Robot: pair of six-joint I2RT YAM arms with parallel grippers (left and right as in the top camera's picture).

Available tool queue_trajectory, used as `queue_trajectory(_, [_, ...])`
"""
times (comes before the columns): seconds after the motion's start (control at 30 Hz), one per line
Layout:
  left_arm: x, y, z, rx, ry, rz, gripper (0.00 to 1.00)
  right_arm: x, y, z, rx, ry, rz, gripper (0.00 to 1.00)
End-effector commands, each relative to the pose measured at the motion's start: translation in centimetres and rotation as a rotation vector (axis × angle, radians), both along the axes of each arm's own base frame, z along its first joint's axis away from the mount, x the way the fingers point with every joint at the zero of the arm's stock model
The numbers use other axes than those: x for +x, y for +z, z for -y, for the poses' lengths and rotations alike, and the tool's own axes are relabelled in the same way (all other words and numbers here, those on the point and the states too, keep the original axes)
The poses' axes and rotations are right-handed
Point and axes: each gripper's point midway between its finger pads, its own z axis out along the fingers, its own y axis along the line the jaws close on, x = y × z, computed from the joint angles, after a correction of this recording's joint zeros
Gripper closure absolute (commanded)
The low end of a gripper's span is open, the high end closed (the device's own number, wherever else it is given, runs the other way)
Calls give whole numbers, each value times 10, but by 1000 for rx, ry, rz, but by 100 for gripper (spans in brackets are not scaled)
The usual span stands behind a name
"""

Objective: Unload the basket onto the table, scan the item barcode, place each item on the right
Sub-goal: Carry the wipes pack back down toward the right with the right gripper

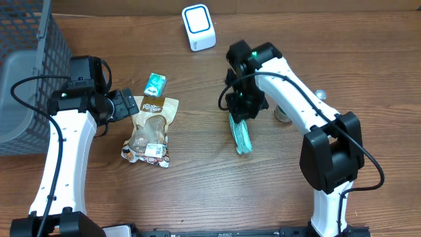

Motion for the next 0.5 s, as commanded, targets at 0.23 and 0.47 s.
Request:
queue_trajectory(0.23, [2, 0, -2, 13, 1, -1, 0, -7, -15, 14, -57, -6, -21, 76])
queue_trajectory(0.47, [2, 0, -2, 13, 1, -2, 1, 4, -17, 8, -36, -12, 25, 26])
